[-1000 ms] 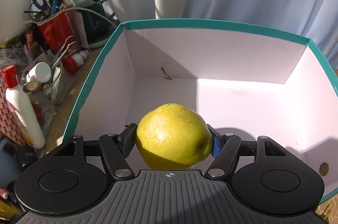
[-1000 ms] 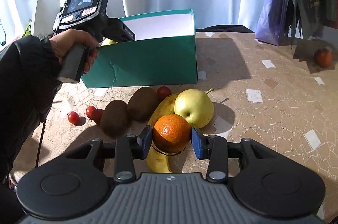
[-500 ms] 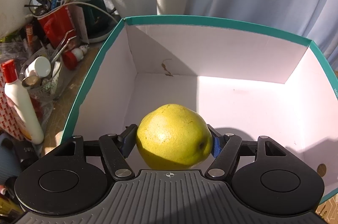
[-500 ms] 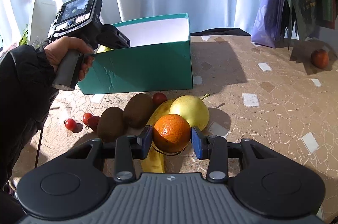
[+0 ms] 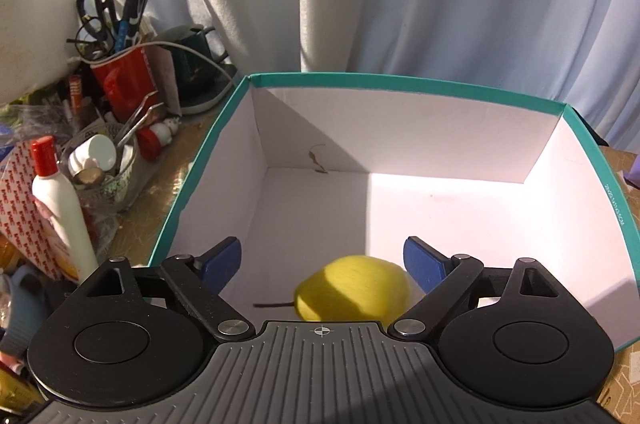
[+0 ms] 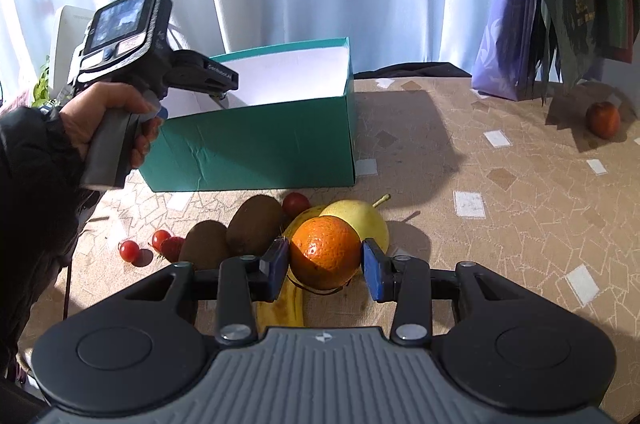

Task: Organize fruits
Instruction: 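Lower the orange into the teal box and open the right tool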

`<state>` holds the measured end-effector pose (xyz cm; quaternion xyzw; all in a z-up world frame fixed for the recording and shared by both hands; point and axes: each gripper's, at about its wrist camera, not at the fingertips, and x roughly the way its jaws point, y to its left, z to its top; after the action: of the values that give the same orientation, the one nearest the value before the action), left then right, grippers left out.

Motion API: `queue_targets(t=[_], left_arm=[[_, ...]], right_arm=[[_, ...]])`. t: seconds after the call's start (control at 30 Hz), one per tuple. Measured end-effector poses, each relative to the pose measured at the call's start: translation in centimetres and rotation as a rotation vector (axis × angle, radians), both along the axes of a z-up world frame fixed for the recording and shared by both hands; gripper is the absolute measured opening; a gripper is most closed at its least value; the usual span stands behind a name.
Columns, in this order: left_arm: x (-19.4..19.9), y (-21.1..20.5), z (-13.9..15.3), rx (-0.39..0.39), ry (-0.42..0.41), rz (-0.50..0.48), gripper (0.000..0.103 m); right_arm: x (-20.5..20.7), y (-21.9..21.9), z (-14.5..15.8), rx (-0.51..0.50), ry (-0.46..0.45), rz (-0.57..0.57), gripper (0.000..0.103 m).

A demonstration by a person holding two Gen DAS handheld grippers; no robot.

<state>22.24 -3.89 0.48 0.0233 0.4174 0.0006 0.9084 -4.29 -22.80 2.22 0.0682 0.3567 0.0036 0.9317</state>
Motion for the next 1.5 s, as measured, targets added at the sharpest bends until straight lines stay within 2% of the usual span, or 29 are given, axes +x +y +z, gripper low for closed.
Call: queue_targets(t=[0.37, 0.57, 0.77, 0.9, 1.07, 1.33, 1.5], left_arm=[[-2.8, 1.1, 1.1, -0.048, -0.001, 0.010, 0.092], [-5.4, 2.1, 2.7, -0.047, -0.043, 0.038, 0.093], [-7.4, 4.2, 4.1, -0.113, -0.071, 0.069, 0.093], [-8.8, 5.6, 4.6, -0.123, -0.084, 0.100, 0.093], [-9.7, 6.8, 4.3, -0.117, -0.063, 0.134, 0.093], [-10.4, 6.8, 3.1, -0.087, -0.033, 0.154, 0.093], [-10.6, 6.6, 2.4, -0.082, -0.013, 0.151, 0.093]], right_arm=[[3.5, -2.0, 2.1, -0.043, -0.049, -0.015, 0.039], [7.6, -2.1, 3.6, -0.082, -0.102, 0.019, 0.039], [12.2, -0.9, 4.2, -0.093, -0.139, 0.092, 0.039], [15.3, 0.1, 3.4, -0.095, -0.129, 0.126, 0.039], [18.5, 1.0, 1.5, -0.092, -0.084, 0.142, 0.039], [21.3, 1.6, -1.2, -0.108, -0.025, 0.131, 0.039], [22.0, 2.6, -2.1, -0.174, -0.013, 0.133, 0.039]])
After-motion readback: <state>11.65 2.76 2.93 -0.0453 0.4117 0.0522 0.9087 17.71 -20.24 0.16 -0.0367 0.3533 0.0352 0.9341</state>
